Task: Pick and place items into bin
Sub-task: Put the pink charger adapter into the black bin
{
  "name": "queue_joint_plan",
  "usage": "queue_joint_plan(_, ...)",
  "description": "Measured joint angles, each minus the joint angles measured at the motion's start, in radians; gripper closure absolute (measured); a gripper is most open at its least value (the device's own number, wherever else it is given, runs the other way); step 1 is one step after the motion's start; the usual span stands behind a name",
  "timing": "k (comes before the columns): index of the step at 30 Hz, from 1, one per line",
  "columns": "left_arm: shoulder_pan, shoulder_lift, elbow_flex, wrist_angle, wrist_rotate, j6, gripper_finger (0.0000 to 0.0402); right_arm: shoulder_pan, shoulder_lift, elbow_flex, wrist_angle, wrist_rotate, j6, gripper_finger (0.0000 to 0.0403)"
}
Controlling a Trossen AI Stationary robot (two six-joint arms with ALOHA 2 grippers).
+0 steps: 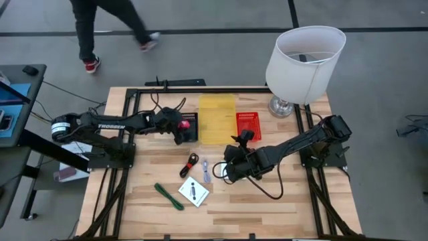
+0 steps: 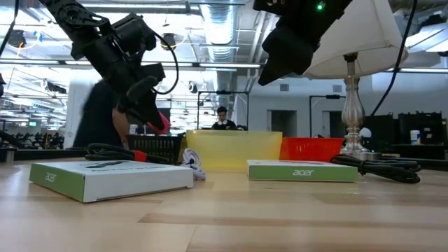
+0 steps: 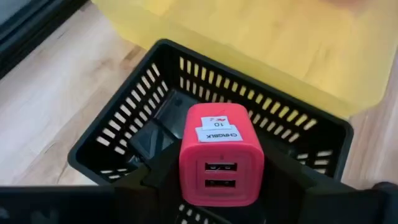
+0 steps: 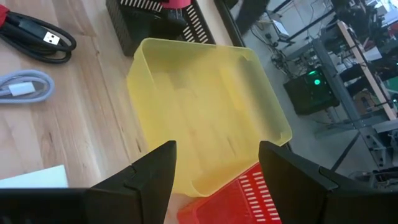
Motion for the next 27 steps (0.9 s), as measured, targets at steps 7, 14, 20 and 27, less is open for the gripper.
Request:
queue_joint_plan(7,-0.039,0.0,0.0,0.047,-0.061,0.066,0.0244,-0.002,0.0,0.0,0.001,0.0,0.0,0.0178)
queue_joint_plan(14,-0.058,0.0,0.0,0.045,-0.112,0.09,0.0244,-0.002,0.001,0.0,0.001,0.0,0.009,0.0178)
queue_joint_plan(20,-0.074,0.007,0.0,0.04,-0.155,0.118,0.0243,-0.002,0.001,0.0,0.002,0.0,0.01,0.0178)
queue_joint_plan(27,-0.093,0.063,0.001,0.057,-0.192,0.128,0.0241,-0.002,0.001,0.0,0.008,0.0,0.01,0.0178)
